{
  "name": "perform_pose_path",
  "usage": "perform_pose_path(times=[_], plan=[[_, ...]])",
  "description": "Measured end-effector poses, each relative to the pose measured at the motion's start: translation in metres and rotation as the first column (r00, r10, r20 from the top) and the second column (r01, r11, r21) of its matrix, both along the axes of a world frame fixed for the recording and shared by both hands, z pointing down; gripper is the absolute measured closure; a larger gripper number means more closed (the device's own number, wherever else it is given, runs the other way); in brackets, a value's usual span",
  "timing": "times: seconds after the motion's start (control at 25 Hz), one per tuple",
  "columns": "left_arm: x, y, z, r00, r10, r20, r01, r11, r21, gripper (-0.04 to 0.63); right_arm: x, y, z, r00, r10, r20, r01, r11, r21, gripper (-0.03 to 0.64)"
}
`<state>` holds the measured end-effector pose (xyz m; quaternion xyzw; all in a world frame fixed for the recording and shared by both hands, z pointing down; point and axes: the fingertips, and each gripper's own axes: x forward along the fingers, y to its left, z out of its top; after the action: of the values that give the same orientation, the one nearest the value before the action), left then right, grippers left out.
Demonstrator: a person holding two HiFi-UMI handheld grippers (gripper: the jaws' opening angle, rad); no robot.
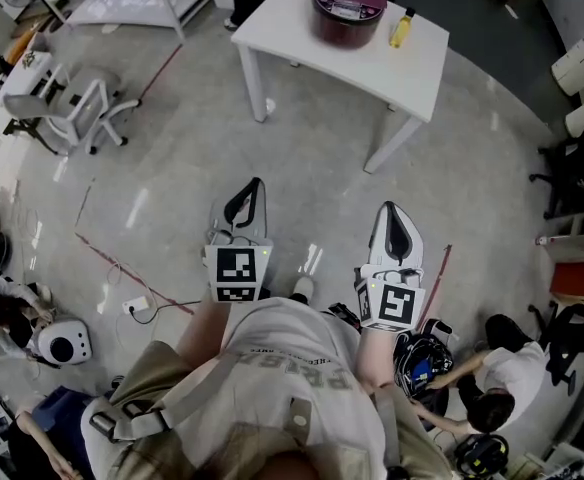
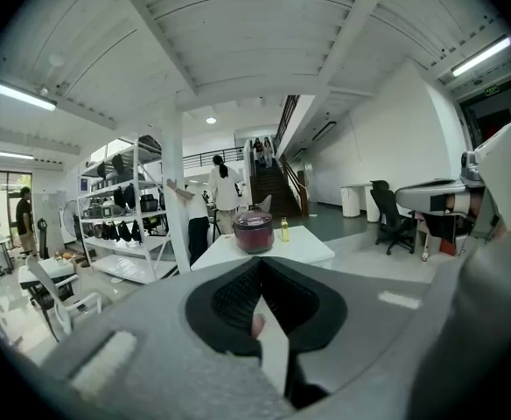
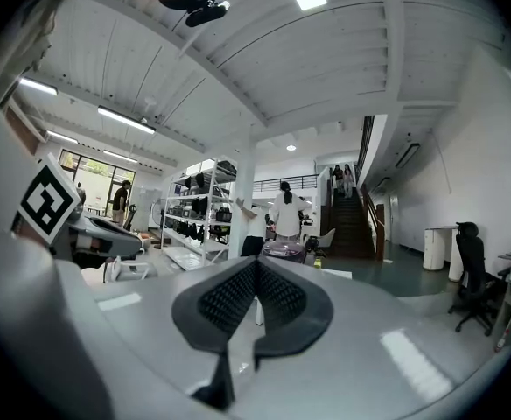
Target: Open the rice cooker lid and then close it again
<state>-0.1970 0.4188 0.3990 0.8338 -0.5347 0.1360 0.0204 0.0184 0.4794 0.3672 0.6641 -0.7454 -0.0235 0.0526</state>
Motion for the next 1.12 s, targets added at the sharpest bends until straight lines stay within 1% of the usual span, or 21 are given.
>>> perform_pose_path(times=[0.12, 0.24, 0.28, 0.32, 0.36, 0.4, 0.48, 0.6, 0.8, 0.96, 1.12], plan=[[0.003, -0.001, -0.001, 1.000, -0.017, -0.003, 0.017, 1.000, 0.005, 0.588, 0.010, -0.001, -0.002, 0.999, -0.007, 0.044, 0.006, 1.000, 0.008, 0.620], [0.006, -0.003, -0.006, 0.999, -0.036, -0.017, 0.037, 0.999, 0.014, 0.586, 0.020, -0.002, -0.009, 0.992, -0.031, 0.118, 0.026, 0.999, 0.046, 0.617], [0.008, -0.004, -0.008, 0.999, -0.036, -0.019, 0.036, 0.999, 0.014, 0.535, 0.023, -0.003, -0.012, 0.990, -0.046, 0.134, 0.039, 0.998, 0.057, 0.606], [0.011, -0.005, -0.010, 0.999, -0.032, -0.020, 0.033, 0.999, 0.014, 0.442, 0.025, -0.003, -0.014, 0.988, -0.062, 0.144, 0.053, 0.996, 0.065, 0.512], [0.014, -0.005, -0.011, 0.999, -0.029, -0.022, 0.029, 0.999, 0.016, 0.386, 0.027, -0.004, -0.015, 0.985, -0.074, 0.153, 0.063, 0.995, 0.072, 0.437], [0.017, -0.005, -0.014, 0.999, -0.027, -0.022, 0.028, 0.999, 0.021, 0.367, 0.031, -0.004, -0.017, 0.984, -0.079, 0.162, 0.067, 0.995, 0.078, 0.428], [0.023, -0.005, -0.017, 0.999, -0.031, -0.017, 0.031, 0.999, 0.035, 0.365, 0.039, -0.005, -0.019, 0.981, -0.083, 0.175, 0.069, 0.994, 0.090, 0.407], [0.031, -0.004, -0.021, 0.999, -0.035, -0.004, 0.035, 0.998, 0.047, 0.364, 0.050, -0.008, -0.021, 0.978, -0.091, 0.189, 0.073, 0.993, 0.097, 0.405], [0.035, -0.013, -0.020, 0.999, -0.038, 0.023, 0.037, 0.999, 0.037, 0.365, 0.056, -0.021, -0.022, 0.972, -0.097, 0.212, 0.076, 0.992, 0.104, 0.402], [0.038, -0.034, -0.017, 0.999, -0.031, 0.038, 0.030, 0.999, 0.035, 0.365, 0.058, -0.038, -0.017, 0.971, -0.103, 0.216, 0.084, 0.992, 0.096, 0.396], [0.044, -0.068, -0.011, 0.999, -0.010, 0.042, 0.009, 1.000, 0.027, 0.365, 0.062, -0.067, -0.008, 0.972, -0.094, 0.216, 0.079, 0.994, 0.074, 0.385]])
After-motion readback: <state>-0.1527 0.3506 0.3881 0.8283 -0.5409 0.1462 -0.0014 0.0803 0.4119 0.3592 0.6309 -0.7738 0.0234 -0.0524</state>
